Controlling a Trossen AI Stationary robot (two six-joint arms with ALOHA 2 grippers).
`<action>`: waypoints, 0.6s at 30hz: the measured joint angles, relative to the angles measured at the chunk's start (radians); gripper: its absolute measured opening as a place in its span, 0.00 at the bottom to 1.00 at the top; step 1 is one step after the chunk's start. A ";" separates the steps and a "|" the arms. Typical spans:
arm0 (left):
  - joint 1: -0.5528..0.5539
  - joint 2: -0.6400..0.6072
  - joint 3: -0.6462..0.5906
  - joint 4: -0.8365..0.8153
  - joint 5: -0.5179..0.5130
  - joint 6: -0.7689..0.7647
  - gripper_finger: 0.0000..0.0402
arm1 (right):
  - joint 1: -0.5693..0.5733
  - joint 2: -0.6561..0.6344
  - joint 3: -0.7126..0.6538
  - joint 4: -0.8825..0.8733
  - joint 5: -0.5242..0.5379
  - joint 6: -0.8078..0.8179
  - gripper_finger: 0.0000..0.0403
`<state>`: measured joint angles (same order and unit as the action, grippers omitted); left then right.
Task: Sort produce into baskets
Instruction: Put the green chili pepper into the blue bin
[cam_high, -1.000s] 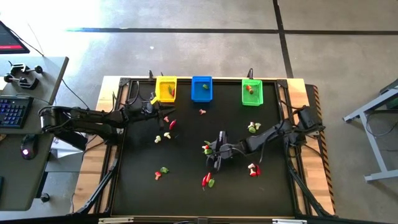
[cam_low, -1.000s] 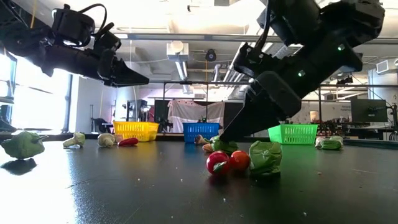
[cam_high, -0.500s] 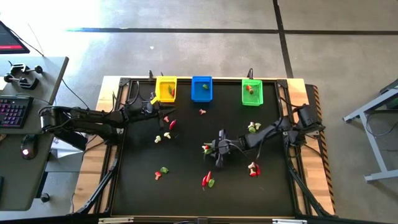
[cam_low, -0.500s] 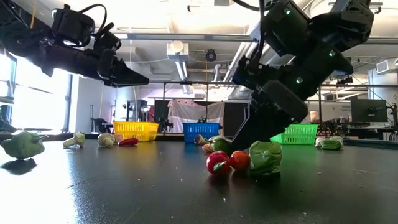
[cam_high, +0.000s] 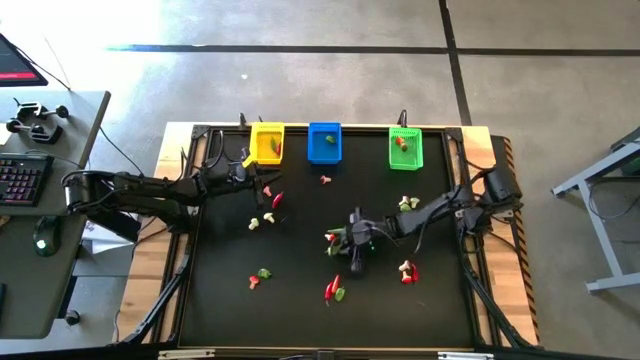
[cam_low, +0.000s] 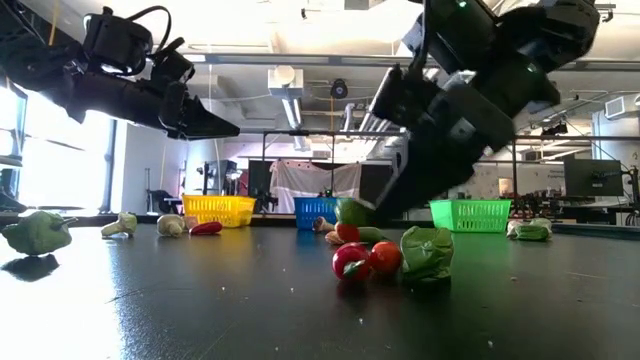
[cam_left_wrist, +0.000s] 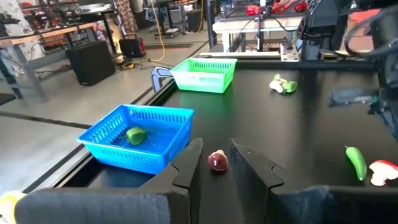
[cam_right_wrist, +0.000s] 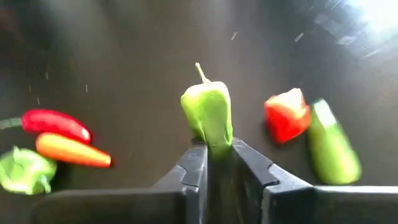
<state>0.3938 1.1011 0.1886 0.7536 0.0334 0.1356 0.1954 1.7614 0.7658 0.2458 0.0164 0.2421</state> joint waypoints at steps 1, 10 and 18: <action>0.000 0.000 0.000 0.001 -0.001 0.000 0.16 | -0.008 -0.014 0.000 -0.004 -0.004 -0.004 0.09; 0.000 0.000 0.000 0.002 -0.001 0.007 0.16 | -0.153 -0.125 0.000 -0.029 0.037 -0.112 0.07; 0.000 0.000 0.000 0.002 -0.001 0.007 0.16 | -0.371 -0.121 0.061 -0.048 0.131 -0.212 0.07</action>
<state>0.3939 1.1011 0.1883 0.7554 0.0321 0.1429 -0.1760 1.6400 0.8264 0.1976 0.1470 0.0298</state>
